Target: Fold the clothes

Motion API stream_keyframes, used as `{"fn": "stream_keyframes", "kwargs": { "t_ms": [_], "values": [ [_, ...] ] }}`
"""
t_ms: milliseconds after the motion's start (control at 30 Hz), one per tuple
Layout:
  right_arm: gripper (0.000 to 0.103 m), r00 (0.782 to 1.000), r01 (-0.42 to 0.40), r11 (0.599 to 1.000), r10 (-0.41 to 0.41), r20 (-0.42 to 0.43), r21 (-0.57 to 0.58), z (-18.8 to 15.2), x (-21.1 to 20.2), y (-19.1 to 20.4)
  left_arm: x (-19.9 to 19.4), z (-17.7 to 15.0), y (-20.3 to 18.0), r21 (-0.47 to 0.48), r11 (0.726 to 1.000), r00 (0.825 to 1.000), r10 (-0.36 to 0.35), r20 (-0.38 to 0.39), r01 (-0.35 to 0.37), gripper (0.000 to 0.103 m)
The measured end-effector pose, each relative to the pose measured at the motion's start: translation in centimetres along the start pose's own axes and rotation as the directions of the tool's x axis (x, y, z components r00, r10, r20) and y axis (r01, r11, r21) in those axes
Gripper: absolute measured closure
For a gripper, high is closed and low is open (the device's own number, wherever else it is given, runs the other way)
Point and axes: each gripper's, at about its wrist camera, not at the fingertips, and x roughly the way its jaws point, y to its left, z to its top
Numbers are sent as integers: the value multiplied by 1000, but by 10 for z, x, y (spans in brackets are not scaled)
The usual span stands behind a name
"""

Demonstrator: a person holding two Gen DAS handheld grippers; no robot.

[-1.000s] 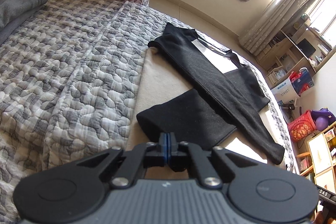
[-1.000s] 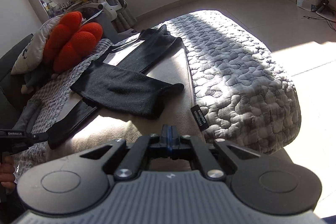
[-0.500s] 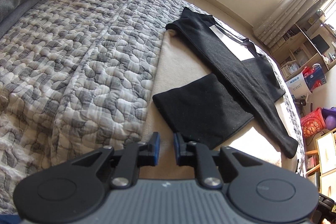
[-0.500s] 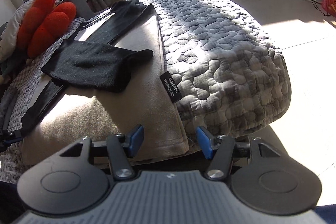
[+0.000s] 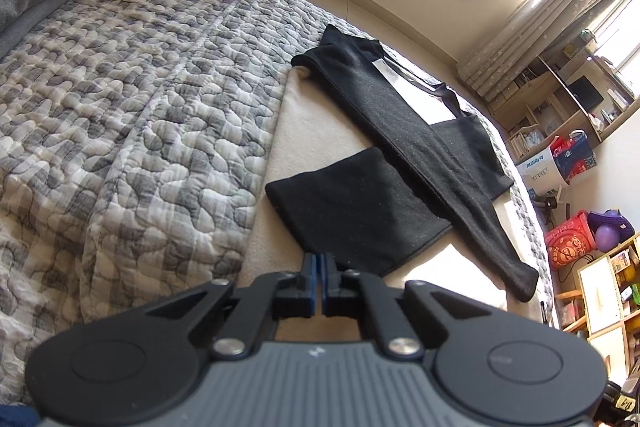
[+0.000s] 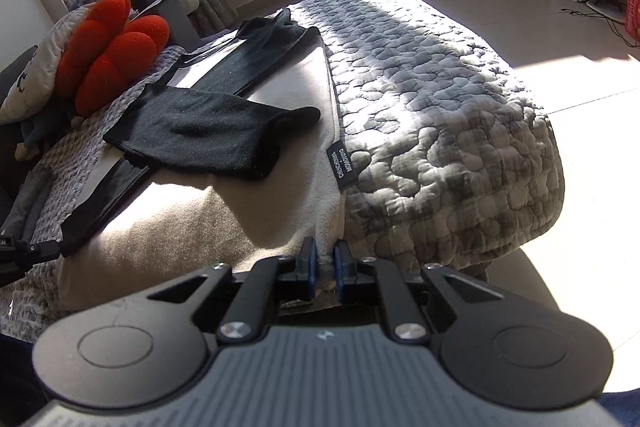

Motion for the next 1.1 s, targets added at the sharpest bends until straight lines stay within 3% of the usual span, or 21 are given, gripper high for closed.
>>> {"fn": "stream_keyframes", "kwargs": {
  "t_ms": [233, 333, 400, 533, 667, 867, 1100],
  "values": [
    [89, 1000, -29, 999, 29, 13, 27, 2, -5, -3, -1, -2, 15, -88, 996, 999, 35, -7, -36, 98],
    [89, 1000, -24, 999, 24, 12, 26, 1, -4, -4, 2, -4, 20, -128, 991, 999, 24, -32, -28, 84],
    [87, 1000, -22, 999, 22, 9, 26, 1, -3, -4, 3, -6, 17, -110, 993, 999, 32, -37, -36, 77],
    [84, 1000, -18, 999, 18, 0, 27, 0, -1, -6, 1, -10, 16, -93, 994, 998, 64, -22, -65, 77],
    [82, 1000, -11, 1000, 11, -3, 18, -1, 1, -6, -5, -18, 11, -44, 988, 988, 150, 30, -149, 61],
    [81, 1000, -2, 1000, 2, -7, 9, -2, 5, -4, 2, -20, 5, 28, 978, 978, 207, 26, -207, 60],
    [74, 1000, 22, 1000, -22, -12, 5, -2, 12, -3, 9, -25, 1, 59, 979, 980, 198, -4, -197, 58]
  ]
}}
